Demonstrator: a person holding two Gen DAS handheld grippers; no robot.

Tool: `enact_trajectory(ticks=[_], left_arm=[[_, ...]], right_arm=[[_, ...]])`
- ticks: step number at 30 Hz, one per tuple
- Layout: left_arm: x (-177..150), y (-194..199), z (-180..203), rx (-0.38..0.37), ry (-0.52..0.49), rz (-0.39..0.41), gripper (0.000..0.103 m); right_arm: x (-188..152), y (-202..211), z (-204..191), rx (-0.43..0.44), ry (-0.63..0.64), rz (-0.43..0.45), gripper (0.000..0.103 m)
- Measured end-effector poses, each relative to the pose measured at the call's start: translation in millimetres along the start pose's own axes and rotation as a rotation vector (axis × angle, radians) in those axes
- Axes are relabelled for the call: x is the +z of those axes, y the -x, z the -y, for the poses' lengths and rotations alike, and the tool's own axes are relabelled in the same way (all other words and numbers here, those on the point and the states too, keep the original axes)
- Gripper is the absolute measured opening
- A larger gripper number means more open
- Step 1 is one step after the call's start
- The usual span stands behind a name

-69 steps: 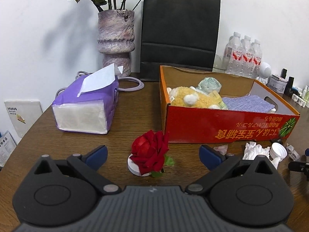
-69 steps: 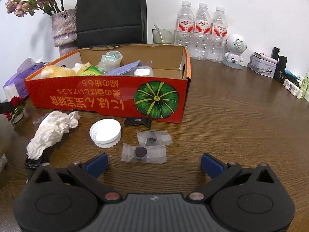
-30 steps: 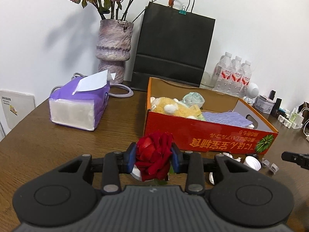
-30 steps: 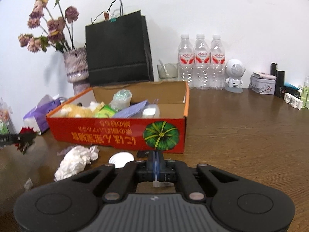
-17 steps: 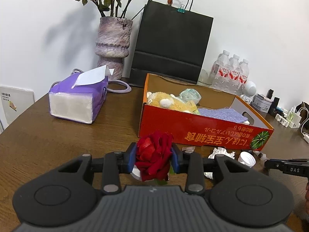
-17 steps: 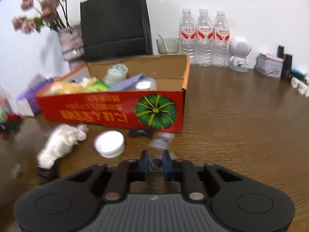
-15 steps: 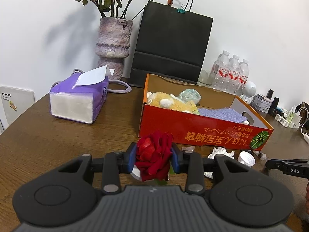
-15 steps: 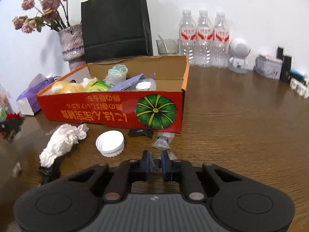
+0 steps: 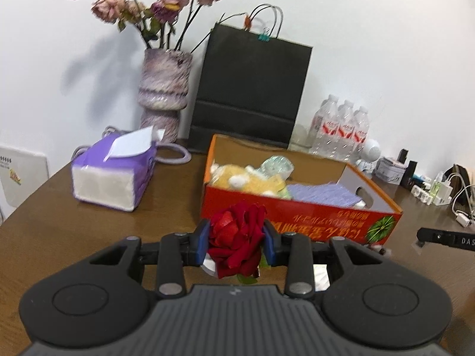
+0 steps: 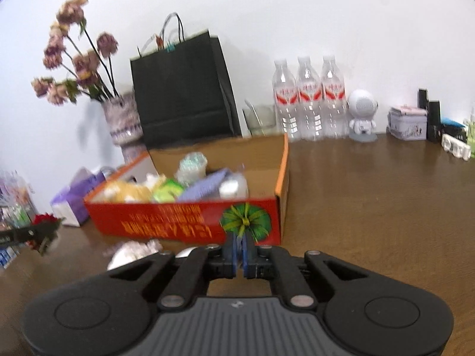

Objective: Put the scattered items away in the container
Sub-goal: 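Carry the rose and clear packet over the box and open both tools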

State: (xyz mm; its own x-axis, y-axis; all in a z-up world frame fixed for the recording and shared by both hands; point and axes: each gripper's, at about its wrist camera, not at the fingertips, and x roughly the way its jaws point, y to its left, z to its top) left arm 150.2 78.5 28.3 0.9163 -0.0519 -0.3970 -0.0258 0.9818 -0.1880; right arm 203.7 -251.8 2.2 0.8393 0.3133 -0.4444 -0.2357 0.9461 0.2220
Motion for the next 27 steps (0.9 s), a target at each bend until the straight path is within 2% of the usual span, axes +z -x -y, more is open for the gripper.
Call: enact_trajectory(ticks=[9, 17, 22, 27], left_arm=[[38.8, -19.2, 25.4, -0.06, -0.038, 0.061, 0.036], [67.9, -65.0, 49.5, -0.081, -0.031, 0.086, 0.036], [76.4, -104.4, 55.1, -0.071, -0.016, 0.07, 0.037], [73.8, -140.6, 52.9, -0.062, -0.005, 0.021, 0.037]], right_arm=[[44.0, -2.5, -20.5, 0.028, 0.055, 0.093, 0.003], [86.8, -39.0, -41.9, 0.067, 0.054, 0.157, 0.003], [99.7, -73.8, -46.9, 0.098, 0.043, 0.148, 0.003], [96.7, -106.7, -42.1, 0.095, 0.042, 0.088, 0.003]])
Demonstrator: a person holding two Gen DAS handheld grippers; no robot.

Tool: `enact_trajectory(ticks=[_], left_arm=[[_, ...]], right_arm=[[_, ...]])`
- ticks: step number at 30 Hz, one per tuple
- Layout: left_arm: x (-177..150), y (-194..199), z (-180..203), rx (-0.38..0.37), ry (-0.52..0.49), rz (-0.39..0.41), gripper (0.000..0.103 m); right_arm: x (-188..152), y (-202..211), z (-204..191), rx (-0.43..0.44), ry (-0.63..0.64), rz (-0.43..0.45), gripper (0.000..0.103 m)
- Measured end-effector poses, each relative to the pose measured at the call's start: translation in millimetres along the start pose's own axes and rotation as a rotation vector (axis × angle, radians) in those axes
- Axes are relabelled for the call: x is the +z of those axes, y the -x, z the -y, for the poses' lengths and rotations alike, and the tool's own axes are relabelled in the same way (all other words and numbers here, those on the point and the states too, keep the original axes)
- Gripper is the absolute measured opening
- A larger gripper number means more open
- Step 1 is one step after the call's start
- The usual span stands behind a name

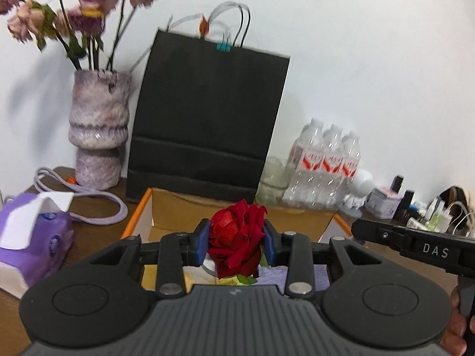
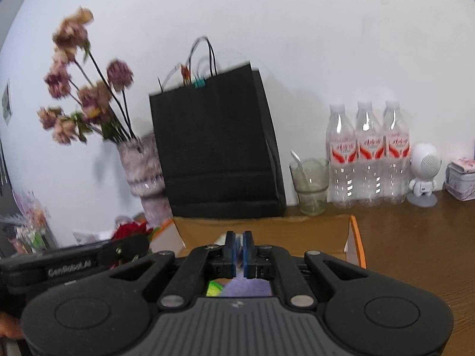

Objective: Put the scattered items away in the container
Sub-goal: 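Carry the rose and clear packet over the box and open both tools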

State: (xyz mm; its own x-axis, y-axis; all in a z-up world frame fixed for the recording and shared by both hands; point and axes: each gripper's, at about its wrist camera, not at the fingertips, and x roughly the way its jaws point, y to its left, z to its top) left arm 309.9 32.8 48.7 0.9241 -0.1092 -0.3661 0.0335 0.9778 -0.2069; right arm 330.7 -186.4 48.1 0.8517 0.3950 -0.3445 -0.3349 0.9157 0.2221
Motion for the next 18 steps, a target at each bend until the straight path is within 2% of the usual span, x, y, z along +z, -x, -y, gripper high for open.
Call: enact_trajectory(ticks=[7, 9, 10, 11, 12, 13, 18], left_arm=[[-3.4, -11.8, -3.1, 0.019, 0.005, -0.027, 0.038], [-2.8, -10.1, -4.0, 0.032, 0.004, -0.022, 0.053], [-2.2, -8.3, -3.6, 0.041, 0.001, -0.017, 0.081], [-1.1, -6.3, -2.6, 0.057, -0.005, -0.014, 0.103], [-0.4, -3.8, -0.7, 0.073, -0.015, -0.003, 0.103], [0.5, -1.7, 1.3, 0.087, -0.031, 0.007, 0.103], [2.1, -0.2, 3.1, 0.116, -0.041, 0.007, 0.103]], right_arm=[[-7.9, -15.6, 7.6, -0.029, -0.01, -0.055, 0.003], [-8.1, -16.4, 7.5, -0.026, -0.007, -0.071, 0.008], [-7.6, -16.5, 7.6, -0.023, -0.011, -0.081, 0.01], [-6.9, -16.0, 8.3, -0.025, -0.015, -0.089, 0.029], [-6.0, -15.7, 9.3, -0.024, -0.02, -0.1, 0.075], [-5.1, -15.4, 10.4, -0.03, -0.025, -0.106, 0.1], [-2.3, -17.1, 11.4, -0.066, -0.008, -0.1, 0.103]])
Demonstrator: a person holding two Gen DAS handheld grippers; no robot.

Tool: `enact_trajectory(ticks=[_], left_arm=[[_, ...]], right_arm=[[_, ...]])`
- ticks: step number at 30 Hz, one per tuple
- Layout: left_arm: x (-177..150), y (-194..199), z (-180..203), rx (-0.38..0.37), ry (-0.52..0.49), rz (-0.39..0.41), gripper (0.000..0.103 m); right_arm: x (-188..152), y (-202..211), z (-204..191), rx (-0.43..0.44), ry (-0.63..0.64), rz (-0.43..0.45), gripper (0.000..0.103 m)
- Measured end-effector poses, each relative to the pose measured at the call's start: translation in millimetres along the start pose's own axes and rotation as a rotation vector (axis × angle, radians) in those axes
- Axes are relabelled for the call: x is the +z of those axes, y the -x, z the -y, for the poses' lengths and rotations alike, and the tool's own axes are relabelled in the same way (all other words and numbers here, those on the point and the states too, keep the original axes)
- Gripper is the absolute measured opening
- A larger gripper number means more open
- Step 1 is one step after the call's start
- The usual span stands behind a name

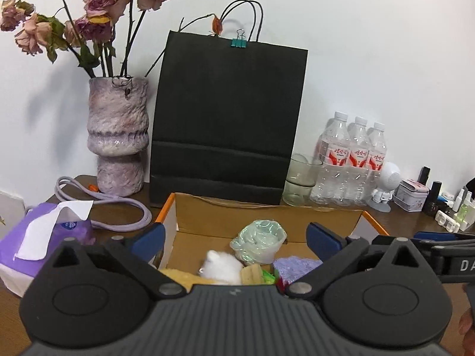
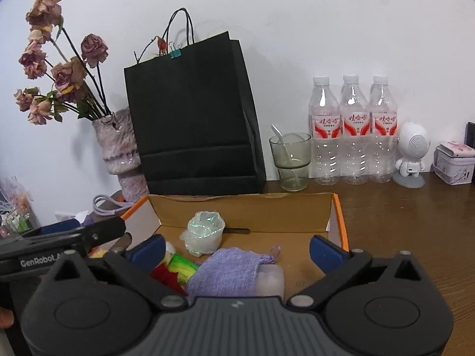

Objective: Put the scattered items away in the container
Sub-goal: 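Carry the rose and clear packet over the box and open both tools, then withdraw both open tools from the box toward the items on the table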

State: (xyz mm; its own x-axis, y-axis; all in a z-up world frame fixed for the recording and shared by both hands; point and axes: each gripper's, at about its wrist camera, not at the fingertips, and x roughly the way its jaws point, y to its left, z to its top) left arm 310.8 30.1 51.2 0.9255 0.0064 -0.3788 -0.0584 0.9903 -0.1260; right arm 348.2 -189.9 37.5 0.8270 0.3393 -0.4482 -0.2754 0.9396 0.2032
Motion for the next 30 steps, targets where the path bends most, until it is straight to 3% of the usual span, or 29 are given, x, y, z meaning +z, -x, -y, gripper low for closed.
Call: enact_trajectory(ticks=[18, 30], left_arm=[[-0.5, 2.8, 1.3, 0.003, 0.003, -0.009, 0.103], [-4.1, 39.0, -2.7, 0.002, 0.003, 0.003, 0.103]], right_arm=[[-0.4, 5.7, -4.2, -0.025, 0.033, -0.012, 0.103], [-2.8, 33.2, -6.1, -0.041, 0.046, 0.005, 0.103]])
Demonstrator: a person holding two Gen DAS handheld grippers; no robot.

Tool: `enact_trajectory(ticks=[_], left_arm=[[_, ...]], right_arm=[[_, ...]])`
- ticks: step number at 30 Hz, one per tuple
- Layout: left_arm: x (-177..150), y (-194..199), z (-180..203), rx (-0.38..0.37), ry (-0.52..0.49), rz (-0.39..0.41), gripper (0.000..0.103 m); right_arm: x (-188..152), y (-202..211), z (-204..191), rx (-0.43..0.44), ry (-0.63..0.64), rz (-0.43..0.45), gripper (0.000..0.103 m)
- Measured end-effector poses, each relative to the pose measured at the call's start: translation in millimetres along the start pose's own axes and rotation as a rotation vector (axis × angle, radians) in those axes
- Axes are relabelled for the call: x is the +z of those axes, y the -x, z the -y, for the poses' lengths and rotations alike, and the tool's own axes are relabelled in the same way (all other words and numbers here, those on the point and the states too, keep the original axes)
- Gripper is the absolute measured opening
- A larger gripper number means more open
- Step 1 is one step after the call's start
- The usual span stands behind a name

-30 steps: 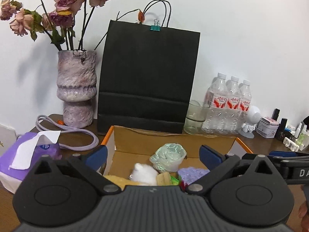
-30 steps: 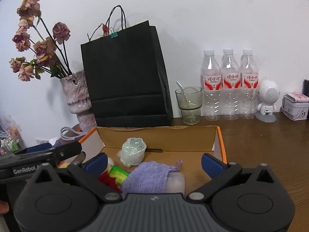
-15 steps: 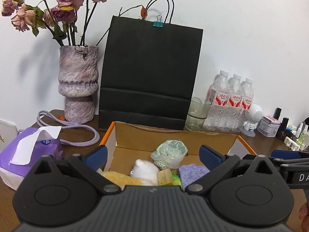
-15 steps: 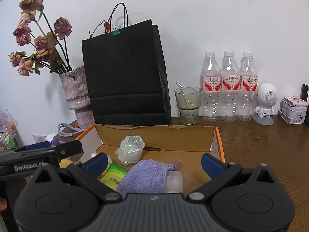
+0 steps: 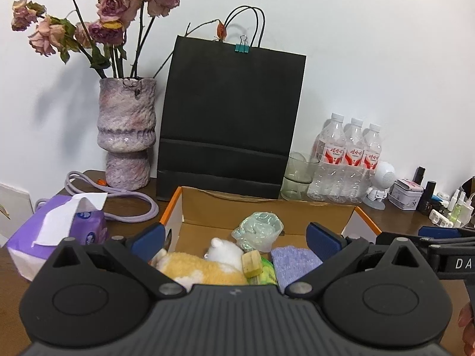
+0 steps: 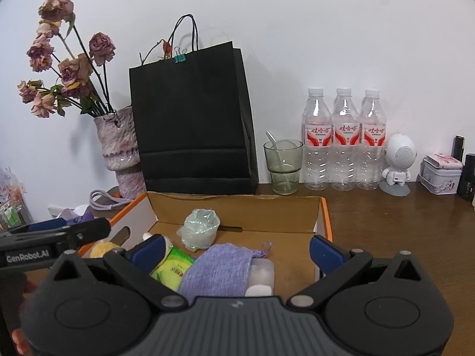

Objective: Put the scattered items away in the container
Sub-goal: 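Withdraw both open tools from the box toward the items on the table, then grasp the crumpled white tissue with the left tool while the right tool grasps a clear packet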

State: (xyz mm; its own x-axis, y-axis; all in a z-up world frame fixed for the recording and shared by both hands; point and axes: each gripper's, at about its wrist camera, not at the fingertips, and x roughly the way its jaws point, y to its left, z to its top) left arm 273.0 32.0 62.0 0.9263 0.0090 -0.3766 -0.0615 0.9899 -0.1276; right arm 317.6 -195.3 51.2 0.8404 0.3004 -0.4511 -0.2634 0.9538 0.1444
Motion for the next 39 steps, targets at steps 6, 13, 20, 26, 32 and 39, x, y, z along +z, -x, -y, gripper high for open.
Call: enact_trajectory(ticks=[6, 13, 20, 26, 32, 39], left_arm=[[-3.0, 22.3, 0.3, 0.004, -0.011, 0.003, 0.103], [-10.4, 46.3, -1.1, 0.015, -0.022, 0.003, 0.103], [-25.5, 63.5, -10.5, 0.039, -0.023, -0.023, 0.103], [-42.1, 74.5, -20.8, 0.063, -0.024, -0.051, 0.103], [-62.8, 70.1, -28.2, 0.06, -0.02, -0.112, 0.103], [-82.4, 54.5, -6.1, -0.041, -0.074, -0.18, 0.103]], right_arm=[[-8.2, 21.0, 0.3, -0.007, 0.0, 0.003, 0.103], [-20.4, 42.5, 2.6, -0.022, -0.008, 0.002, 0.103], [-43.6, 55.7, 4.0, -0.041, -0.004, -0.035, 0.103], [-67.0, 63.6, 11.2, -0.071, -0.006, -0.072, 0.103], [-91.9, 56.7, 12.6, -0.093, 0.006, -0.127, 0.103], [-114.2, 46.1, 7.2, -0.125, 0.06, -0.165, 0.103]])
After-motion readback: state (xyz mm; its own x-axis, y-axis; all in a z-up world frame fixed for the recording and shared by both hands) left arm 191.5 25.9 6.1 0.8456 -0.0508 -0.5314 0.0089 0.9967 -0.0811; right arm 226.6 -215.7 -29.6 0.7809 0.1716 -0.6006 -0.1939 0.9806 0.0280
